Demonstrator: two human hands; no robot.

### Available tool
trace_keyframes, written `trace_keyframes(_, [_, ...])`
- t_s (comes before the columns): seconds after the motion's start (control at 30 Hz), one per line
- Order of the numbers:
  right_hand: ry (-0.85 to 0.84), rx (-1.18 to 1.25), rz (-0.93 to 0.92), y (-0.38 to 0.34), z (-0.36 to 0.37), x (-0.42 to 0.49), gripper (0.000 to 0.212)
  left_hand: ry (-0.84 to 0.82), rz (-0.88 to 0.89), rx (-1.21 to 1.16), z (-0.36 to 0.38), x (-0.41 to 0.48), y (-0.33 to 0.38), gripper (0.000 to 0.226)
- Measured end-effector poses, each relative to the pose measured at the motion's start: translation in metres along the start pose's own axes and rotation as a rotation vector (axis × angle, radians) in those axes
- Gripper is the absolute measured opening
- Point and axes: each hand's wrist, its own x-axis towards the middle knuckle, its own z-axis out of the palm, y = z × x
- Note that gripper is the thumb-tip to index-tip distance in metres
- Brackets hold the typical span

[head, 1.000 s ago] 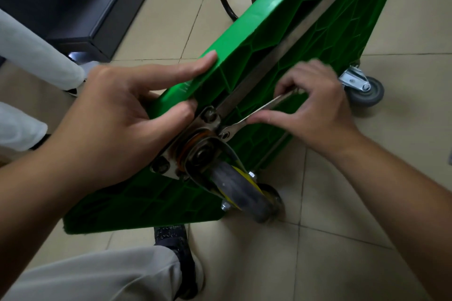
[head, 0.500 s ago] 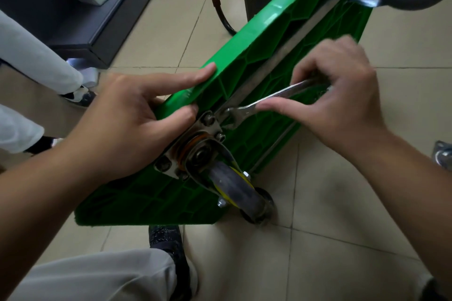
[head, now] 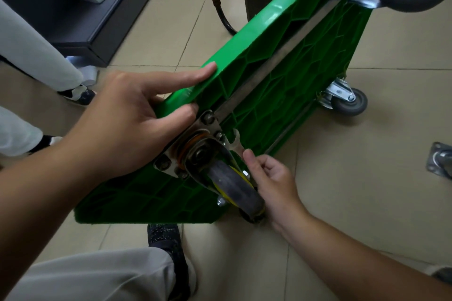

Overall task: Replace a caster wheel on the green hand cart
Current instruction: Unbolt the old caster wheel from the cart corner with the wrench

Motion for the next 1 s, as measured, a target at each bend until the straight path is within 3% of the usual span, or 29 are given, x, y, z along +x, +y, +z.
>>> trace_keyframes(0.27, [0.067,0.114,-0.037,0.004,0.011,0.003,0.049,-0.02,-0.005,0.042,-0.001,-0.002,0.002,0.049])
trace_keyframes(0.6, [0.122,-0.036,-0.127,0.029,0.029,0.025,0.04,-0.001,-0.015,0.07,0.0,-0.002,0.006,0.05])
trace_keyframes(0.7, [0.116,-0.04,-0.159,0.033,0.024,0.029,0.047,-0.006,-0.009,0.078,0.001,-0.002,0.007,0.05])
trace_keyframes(0.87, [0.147,-0.176,-0.299,0.017,0.01,0.04,0.044,-0.015,-0.01,0.073,-0.001,-0.002,0.008,0.05])
trace_keyframes(1.0, [0.172,-0.466,-0.498,-0.015,-0.015,0.053,0.046,-0.003,-0.011,0.058,-0.001,-0.001,0.007,0.049])
